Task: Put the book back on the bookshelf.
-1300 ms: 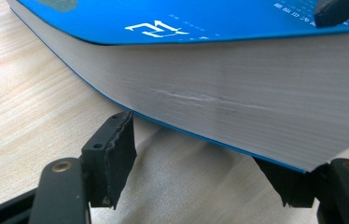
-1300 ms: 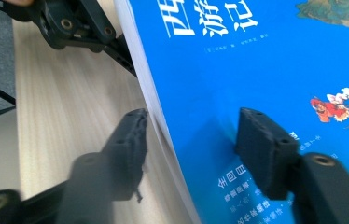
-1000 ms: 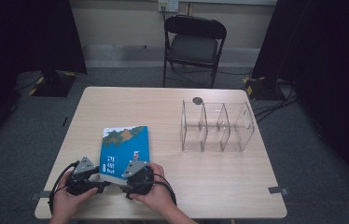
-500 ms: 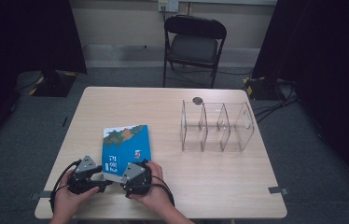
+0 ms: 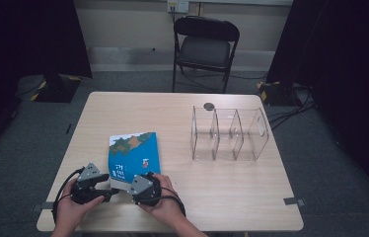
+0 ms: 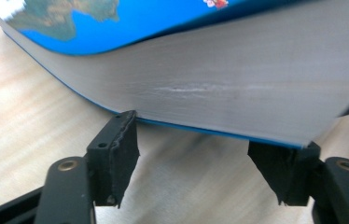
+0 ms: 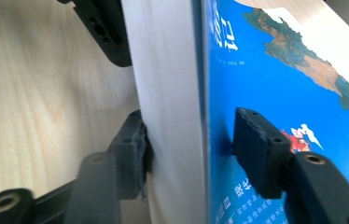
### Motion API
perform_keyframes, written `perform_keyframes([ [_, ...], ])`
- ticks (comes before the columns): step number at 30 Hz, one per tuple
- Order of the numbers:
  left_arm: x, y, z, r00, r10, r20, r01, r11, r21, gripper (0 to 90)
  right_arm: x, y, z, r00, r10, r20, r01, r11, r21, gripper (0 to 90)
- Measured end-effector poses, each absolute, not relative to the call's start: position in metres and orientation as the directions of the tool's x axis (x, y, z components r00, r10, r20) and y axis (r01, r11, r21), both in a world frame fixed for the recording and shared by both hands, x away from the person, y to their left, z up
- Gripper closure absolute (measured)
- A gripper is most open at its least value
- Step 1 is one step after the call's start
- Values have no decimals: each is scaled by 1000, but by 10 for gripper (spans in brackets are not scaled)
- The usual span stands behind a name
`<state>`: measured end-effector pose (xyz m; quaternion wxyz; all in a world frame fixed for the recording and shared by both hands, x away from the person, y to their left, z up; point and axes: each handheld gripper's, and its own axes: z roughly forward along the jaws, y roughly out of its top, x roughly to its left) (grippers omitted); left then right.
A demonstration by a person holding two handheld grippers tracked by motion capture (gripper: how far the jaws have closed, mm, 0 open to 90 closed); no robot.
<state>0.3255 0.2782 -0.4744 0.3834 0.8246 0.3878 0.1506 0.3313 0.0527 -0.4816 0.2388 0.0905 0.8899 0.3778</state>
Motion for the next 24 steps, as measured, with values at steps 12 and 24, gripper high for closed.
perform_keyframes([
  [12, 327, 282, -483, 685, 728, 6, 491, -468, 735, 272, 333, 44, -467, -887, 340, -313, 30, 718, 696, 545],
  [24, 328, 283, -489, 696, 718, -2, 487, -470, 737, 232, 336, 35, -435, -900, 359, -247, 80, 693, 717, 578],
])
